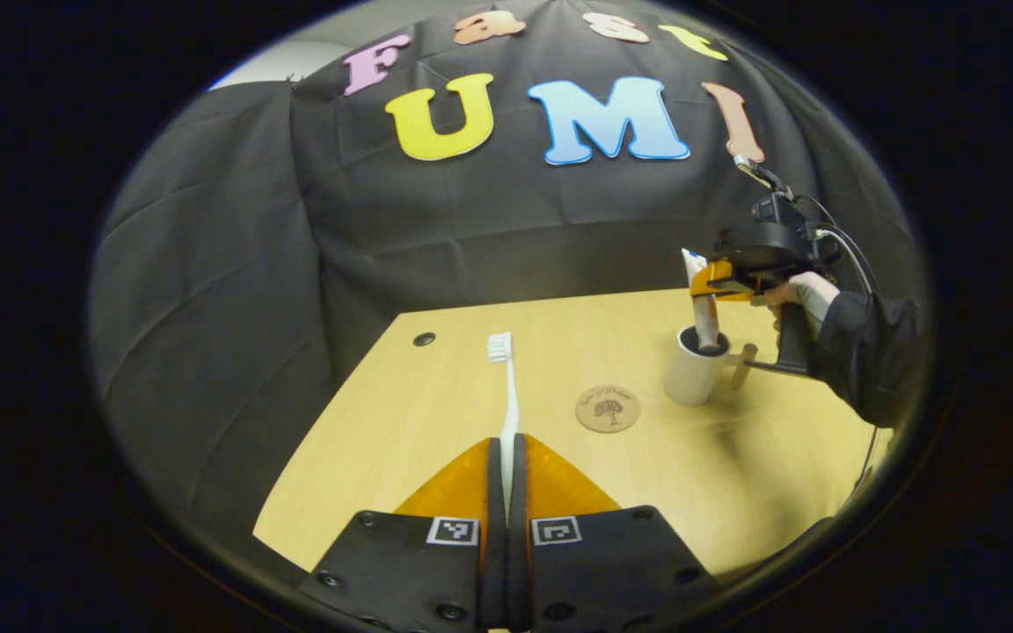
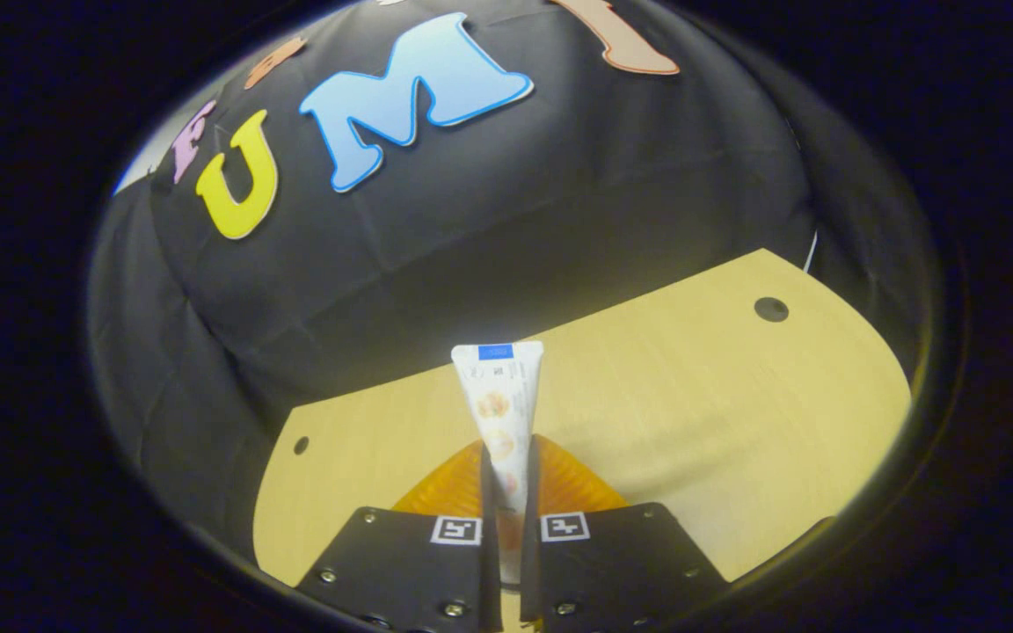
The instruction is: Put the toothbrush and toothpaste on the desktop into the cup, then pick up the cup and place it on the coaster on the desktop.
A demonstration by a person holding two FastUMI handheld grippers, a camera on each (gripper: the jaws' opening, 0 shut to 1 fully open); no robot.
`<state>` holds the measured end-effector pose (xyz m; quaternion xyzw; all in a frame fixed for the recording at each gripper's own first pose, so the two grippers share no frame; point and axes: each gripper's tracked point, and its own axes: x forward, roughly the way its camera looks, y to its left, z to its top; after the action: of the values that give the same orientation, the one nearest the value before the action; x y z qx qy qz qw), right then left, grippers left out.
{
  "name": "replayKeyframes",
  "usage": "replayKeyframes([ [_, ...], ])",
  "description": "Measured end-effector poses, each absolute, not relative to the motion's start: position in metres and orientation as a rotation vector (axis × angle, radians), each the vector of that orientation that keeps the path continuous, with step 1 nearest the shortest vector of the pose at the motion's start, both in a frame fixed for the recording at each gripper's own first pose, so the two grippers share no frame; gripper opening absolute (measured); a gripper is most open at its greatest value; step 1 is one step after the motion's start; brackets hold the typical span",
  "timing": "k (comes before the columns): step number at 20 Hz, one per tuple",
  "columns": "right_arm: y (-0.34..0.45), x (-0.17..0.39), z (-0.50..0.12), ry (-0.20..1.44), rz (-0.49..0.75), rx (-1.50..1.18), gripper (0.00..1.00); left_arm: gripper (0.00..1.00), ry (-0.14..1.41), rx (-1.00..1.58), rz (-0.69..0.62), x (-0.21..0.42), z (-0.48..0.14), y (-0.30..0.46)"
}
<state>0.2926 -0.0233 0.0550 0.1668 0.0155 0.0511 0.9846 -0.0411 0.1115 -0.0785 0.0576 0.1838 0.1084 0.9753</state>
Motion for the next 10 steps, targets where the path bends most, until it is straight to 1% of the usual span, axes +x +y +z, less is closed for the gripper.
replayKeyframes([
  [4,-0.024,0.291,0.057,-0.042,0.067,0.298,0.10,0.08,0.395,0.115,0.244,-0.050,-0.083,0.118],
  [10,-0.025,0.283,0.039,-0.041,0.060,0.295,0.11,0.08,0.399,0.115,0.252,-0.056,-0.082,0.119],
])
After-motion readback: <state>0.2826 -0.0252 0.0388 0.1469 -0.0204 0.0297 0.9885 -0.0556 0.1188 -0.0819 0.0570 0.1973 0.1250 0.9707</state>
